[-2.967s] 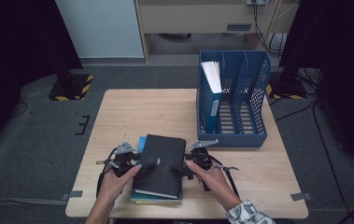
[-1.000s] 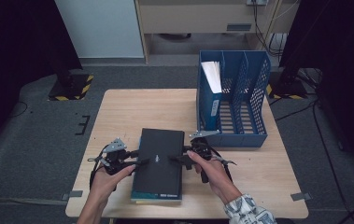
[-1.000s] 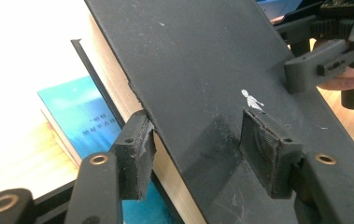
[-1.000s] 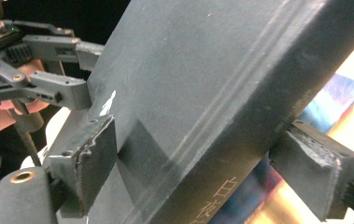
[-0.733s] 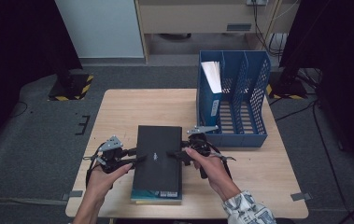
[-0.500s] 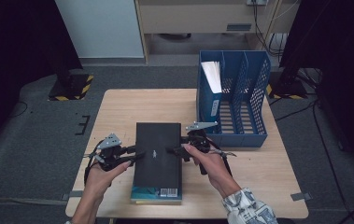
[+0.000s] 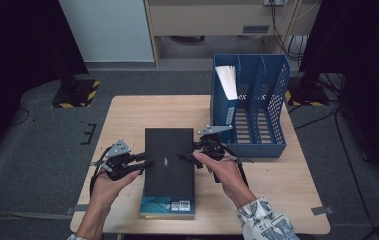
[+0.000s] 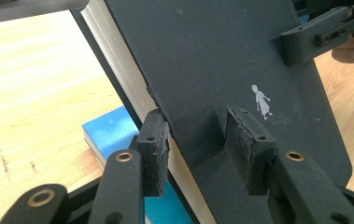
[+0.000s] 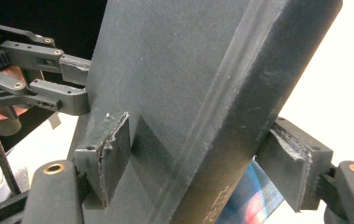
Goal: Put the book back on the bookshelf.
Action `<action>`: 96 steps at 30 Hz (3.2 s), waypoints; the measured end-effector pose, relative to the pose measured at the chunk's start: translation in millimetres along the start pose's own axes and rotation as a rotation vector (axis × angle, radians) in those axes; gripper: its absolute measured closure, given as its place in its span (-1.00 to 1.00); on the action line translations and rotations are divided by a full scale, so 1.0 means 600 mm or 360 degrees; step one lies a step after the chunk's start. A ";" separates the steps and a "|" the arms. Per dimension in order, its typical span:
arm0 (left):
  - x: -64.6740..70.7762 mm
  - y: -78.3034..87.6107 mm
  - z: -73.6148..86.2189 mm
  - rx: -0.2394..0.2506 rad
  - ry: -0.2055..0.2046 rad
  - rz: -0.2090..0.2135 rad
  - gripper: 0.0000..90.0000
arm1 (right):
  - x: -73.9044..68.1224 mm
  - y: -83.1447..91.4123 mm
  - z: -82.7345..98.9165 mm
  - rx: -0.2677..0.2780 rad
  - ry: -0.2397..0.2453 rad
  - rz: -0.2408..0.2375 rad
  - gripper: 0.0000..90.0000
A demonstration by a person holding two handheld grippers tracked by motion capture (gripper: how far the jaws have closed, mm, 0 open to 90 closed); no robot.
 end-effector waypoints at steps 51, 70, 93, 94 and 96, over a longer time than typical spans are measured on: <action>-0.062 -0.011 -0.075 0.0102 -0.0063 -0.0155 0.59 | 0.023 0.001 -0.098 0.0157 0.0276 0.0216 -0.19; -0.021 0.009 -0.038 0.0182 -0.0072 -0.0167 0.34 | -0.031 0.024 -0.065 0.0225 0.0508 0.0162 -0.33; -0.033 -0.011 0.007 0.0147 0.0031 -0.0254 0.39 | -0.046 -0.017 -0.087 0.0174 0.0550 0.0061 -0.41; -0.034 -0.012 0.008 0.0157 0.0048 -0.0249 0.39 | -0.047 -0.016 -0.087 0.0173 0.0553 0.0067 -0.39; -0.038 -0.013 0.008 0.0169 0.0066 -0.0257 0.39 | -0.048 -0.015 -0.086 0.0177 0.0550 0.0068 -0.34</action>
Point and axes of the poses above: each handheld gripper's, and its own axes: y roughly backward along the jaws, z roughly out of its underside, x roughly to its right, the point moved 10 cm from there along -y, roughly forward along the jaws
